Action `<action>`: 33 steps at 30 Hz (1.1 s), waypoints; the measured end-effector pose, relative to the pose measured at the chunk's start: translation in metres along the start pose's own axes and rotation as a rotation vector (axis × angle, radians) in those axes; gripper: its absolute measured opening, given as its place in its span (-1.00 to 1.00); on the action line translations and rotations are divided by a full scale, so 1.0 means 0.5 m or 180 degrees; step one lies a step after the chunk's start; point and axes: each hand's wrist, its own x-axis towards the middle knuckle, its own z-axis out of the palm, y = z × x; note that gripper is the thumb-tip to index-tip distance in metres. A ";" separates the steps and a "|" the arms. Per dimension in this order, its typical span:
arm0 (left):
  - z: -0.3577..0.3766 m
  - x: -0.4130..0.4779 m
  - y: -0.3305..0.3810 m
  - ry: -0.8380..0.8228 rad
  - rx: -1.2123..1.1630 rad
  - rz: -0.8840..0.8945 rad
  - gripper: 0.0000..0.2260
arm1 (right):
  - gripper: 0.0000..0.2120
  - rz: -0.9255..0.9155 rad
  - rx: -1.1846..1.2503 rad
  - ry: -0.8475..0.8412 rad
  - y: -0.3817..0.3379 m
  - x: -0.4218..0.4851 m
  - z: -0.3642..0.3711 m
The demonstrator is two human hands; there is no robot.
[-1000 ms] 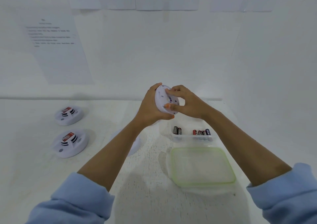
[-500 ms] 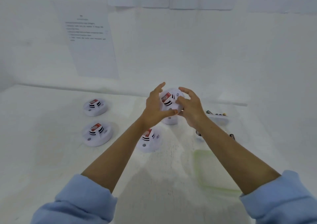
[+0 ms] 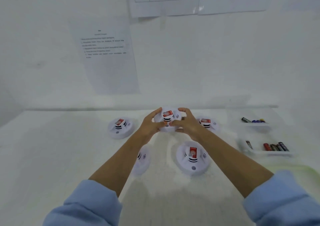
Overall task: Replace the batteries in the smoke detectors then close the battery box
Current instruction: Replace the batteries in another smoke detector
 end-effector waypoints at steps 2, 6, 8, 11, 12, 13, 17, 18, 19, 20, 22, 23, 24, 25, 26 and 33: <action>-0.014 0.018 -0.012 0.0012 0.0175 0.0037 -0.43 | -0.27 -0.0029 -0.0138 0.0114 0.013 0.015 0.015; -0.022 0.045 -0.029 -0.0062 0.0163 -0.0077 -0.53 | -0.22 -0.0062 -0.0194 0.0351 0.032 0.038 0.021; -0.020 0.053 -0.033 -0.0183 0.0079 -0.0147 -0.55 | -0.19 -0.0089 -0.0433 0.0425 0.037 0.043 0.014; -0.026 0.066 -0.043 -0.0283 0.0147 -0.0163 -0.49 | -0.16 -0.0113 -0.0803 0.0423 0.039 0.049 0.006; -0.029 0.070 -0.046 -0.0315 0.0177 -0.0167 -0.46 | -0.15 -0.0125 -0.0832 0.0390 0.040 0.052 0.005; -0.033 0.072 -0.048 -0.0348 0.0184 -0.0165 -0.44 | -0.14 -0.0119 -0.0854 0.0354 0.039 0.054 0.007; -0.047 0.085 -0.058 -0.0371 0.0358 -0.0159 -0.36 | -0.13 -0.0130 -0.1108 0.0212 0.036 0.058 0.013; -0.048 0.086 -0.060 -0.0348 0.0423 -0.0161 -0.33 | -0.13 -0.0143 -0.1156 0.0170 0.036 0.060 0.014; -0.049 0.088 -0.063 -0.0304 0.0490 -0.0159 -0.33 | -0.13 -0.0148 -0.1204 0.0129 0.033 0.060 0.015; -0.049 0.090 -0.066 -0.0258 0.0535 -0.0139 -0.35 | -0.12 -0.0164 -0.1266 0.0094 0.034 0.062 0.016; -0.047 0.090 -0.068 -0.0200 0.0586 -0.0108 -0.37 | -0.12 -0.0158 -0.1449 0.0061 0.031 0.061 0.015; -0.045 0.088 -0.066 -0.0178 0.0610 -0.0086 -0.38 | -0.12 -0.0154 -0.1511 0.0062 0.031 0.062 0.014; -0.043 0.087 -0.065 -0.0138 0.0636 -0.0084 -0.39 | -0.13 -0.0169 -0.1550 0.0050 0.033 0.064 0.012; -0.043 0.086 -0.065 -0.0119 0.0649 -0.0087 -0.40 | -0.13 -0.0158 -0.1589 0.0038 0.033 0.062 0.012; -0.043 0.085 -0.064 -0.0116 0.0644 -0.0084 -0.40 | -0.14 -0.0168 -0.1607 0.0028 0.034 0.063 0.010; -0.040 0.079 -0.061 -0.0063 0.0718 -0.0078 -0.41 | -0.13 -0.0185 -0.1650 0.0038 0.036 0.066 0.010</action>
